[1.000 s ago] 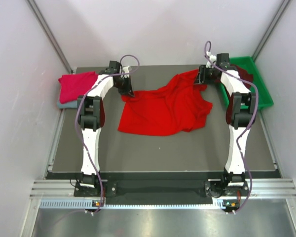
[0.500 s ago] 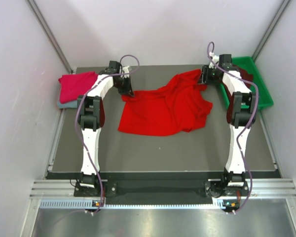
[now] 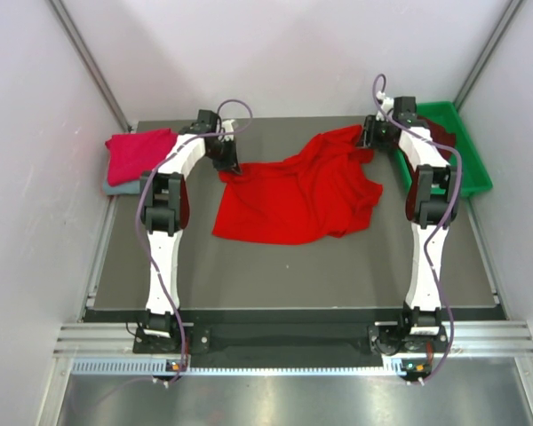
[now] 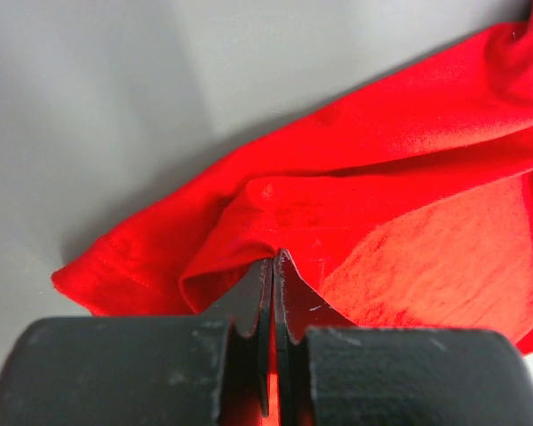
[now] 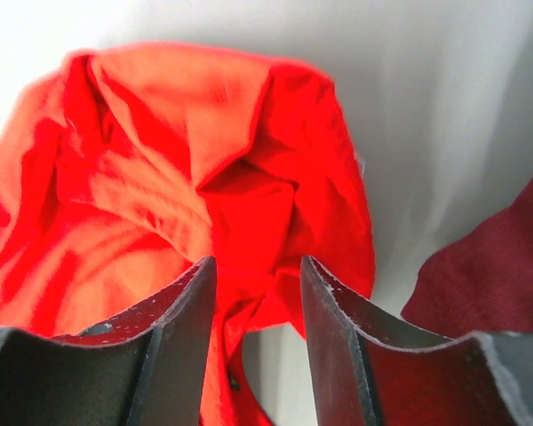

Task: Fold and stack the t-shirts
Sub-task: Flatten the tshirt out

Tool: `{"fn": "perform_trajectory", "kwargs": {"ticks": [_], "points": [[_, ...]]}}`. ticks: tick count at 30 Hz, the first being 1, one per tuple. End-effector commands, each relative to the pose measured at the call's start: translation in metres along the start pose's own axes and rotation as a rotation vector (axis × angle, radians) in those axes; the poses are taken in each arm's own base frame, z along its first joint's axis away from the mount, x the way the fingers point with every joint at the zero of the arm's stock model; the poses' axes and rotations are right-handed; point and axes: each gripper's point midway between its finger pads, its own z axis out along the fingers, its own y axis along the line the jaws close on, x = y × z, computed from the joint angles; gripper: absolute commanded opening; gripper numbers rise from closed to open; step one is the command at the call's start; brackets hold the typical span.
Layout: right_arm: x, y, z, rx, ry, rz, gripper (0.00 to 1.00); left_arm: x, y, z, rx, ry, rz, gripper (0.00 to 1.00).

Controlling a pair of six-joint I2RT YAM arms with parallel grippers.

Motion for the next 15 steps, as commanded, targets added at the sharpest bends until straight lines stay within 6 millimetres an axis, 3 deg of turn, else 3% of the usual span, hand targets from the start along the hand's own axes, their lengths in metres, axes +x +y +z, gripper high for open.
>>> {"fn": "perform_trajectory", "kwargs": {"ticks": [1, 15], "points": [[-0.0332, 0.0041, -0.0018, -0.014, -0.093, -0.022, 0.43, -0.0195, -0.0229, -0.0260, 0.005, -0.066, 0.070, 0.00], [-0.0258, 0.0067, 0.0060, -0.020, -0.076, -0.015, 0.42, -0.0168, -0.0264, -0.0256, -0.008, -0.058, 0.082, 0.00]]}}
